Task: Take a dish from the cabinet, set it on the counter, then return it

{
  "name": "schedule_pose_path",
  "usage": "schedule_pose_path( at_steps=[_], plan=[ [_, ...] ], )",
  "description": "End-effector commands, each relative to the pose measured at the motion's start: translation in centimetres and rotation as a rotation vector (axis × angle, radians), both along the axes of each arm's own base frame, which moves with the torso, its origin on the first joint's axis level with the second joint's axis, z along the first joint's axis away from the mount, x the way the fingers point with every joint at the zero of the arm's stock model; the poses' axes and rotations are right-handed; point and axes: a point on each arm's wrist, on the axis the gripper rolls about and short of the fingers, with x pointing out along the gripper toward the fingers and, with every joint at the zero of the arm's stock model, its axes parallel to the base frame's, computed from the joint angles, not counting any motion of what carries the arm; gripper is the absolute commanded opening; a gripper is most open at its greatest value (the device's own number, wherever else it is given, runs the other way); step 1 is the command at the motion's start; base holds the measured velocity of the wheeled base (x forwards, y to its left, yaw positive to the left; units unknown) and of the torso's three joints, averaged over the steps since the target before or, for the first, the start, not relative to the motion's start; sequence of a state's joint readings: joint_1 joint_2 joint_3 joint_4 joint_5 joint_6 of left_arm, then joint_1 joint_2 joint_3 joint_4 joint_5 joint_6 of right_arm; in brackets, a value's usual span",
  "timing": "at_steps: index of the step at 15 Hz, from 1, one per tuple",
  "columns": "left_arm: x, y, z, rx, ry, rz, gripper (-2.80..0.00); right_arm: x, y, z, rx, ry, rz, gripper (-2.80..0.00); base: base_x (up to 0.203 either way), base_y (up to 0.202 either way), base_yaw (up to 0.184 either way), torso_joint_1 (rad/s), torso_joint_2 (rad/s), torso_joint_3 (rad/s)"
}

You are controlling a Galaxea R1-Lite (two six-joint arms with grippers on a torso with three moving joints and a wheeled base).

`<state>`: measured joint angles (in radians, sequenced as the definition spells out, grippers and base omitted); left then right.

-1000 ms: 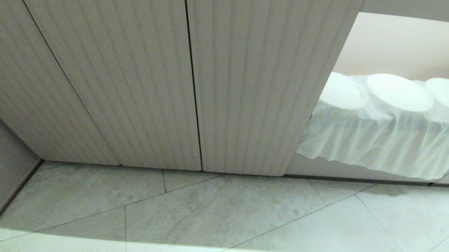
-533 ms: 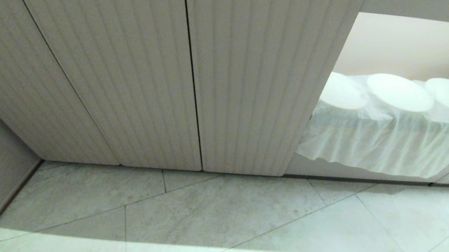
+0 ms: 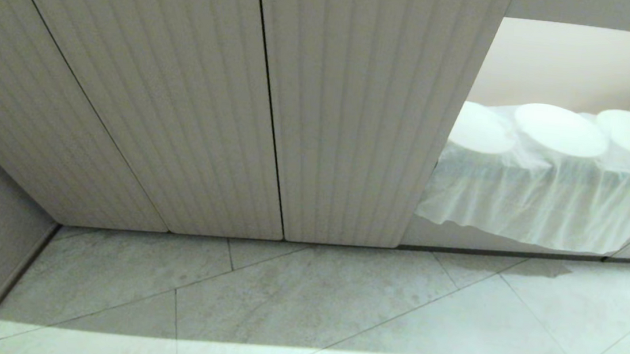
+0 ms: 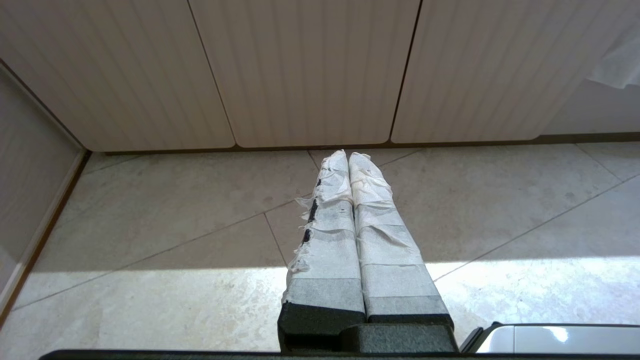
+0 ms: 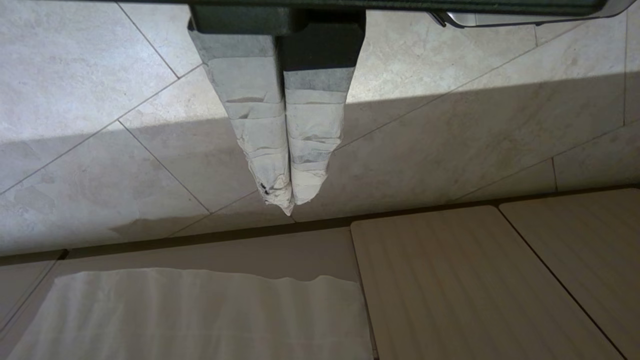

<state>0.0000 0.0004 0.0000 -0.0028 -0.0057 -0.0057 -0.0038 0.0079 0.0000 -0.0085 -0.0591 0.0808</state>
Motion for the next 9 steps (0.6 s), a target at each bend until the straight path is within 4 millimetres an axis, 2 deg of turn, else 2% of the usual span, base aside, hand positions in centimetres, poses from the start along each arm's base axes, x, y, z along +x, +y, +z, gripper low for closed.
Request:
schedule_pose_path(
  at_steps=[1,9],
  plan=[
    [0.0,0.0,0.0,0.0,-0.001,0.0,-2.8,-0.06,0.0,-0.01,0.001,-0.009,-0.001,-2.8,0.0,0.0,0.0,0.0,0.0,0.0],
    [0.0,0.0,0.0,0.0,-0.001,0.0,-2.8,-0.06,0.0,-0.03,-0.003,-0.007,-0.003,-2.8,0.0,0.0,0.0,0.0,0.0,0.0]
  ],
)
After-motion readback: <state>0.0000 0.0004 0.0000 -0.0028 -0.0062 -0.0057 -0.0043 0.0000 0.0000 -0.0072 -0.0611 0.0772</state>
